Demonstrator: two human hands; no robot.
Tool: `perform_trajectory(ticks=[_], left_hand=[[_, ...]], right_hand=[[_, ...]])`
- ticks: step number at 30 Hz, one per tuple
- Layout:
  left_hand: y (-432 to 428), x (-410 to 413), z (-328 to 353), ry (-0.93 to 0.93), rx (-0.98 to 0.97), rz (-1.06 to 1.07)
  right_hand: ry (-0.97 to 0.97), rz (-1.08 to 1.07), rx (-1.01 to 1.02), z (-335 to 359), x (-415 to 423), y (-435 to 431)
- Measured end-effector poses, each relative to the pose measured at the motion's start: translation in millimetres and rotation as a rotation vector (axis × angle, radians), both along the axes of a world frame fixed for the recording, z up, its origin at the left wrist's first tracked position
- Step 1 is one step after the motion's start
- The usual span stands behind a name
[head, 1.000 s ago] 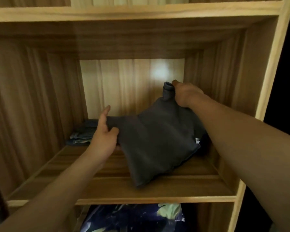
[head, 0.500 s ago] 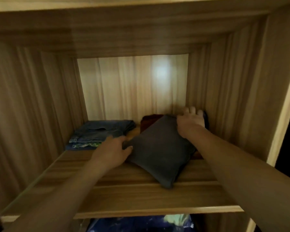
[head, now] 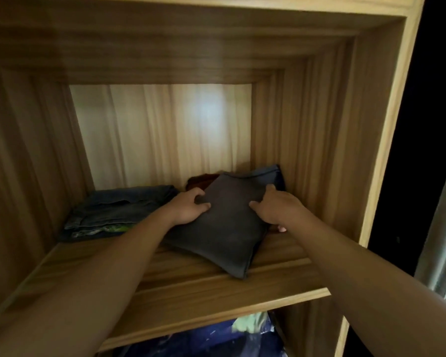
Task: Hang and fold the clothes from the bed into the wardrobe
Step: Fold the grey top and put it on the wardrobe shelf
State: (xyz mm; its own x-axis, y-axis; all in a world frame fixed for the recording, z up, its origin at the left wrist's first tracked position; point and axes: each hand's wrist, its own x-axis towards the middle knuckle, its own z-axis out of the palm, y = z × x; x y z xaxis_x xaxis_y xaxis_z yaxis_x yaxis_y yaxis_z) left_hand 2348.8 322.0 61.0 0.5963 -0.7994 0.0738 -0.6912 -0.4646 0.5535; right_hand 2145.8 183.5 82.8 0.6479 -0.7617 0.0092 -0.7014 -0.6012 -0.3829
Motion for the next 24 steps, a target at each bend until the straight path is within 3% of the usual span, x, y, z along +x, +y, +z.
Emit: perform_trajectory(ticks=[5, 9, 13, 16, 19, 24], left_hand=[[-5.0, 12.8, 4.6, 0.113, 0.018, 0.007], [-7.1, 26.6, 15.6, 0.172, 0.027, -0.034], [-13.4, 37.7, 23.2, 0.340, 0.019, -0.088], [-16.2, 44.1, 23.1, 0.505, -0.003, -0.126], [-19.9, 47.0, 21.4, 0.642, -0.094, -0.172], [-31.9, 45.8, 21.2, 0.832, -0.211, -0.184]], right_hand=[[-0.524, -0.049, 0.508, -1.5, 2.4, -1.7], [-0.626, -0.030, 0.905, -0.9, -0.9, -1.2], [-0.616, 0.041, 0.861, 0.2, 5.2, -2.8], [-0.778, 0.022, 0.727, -0.7, 17.5, -8.9], [-0.872, -0.011, 0.795, 1.9, 27.7, -19.8], [-0.814, -0.045, 0.847, 8.9, 46.4, -36.6]])
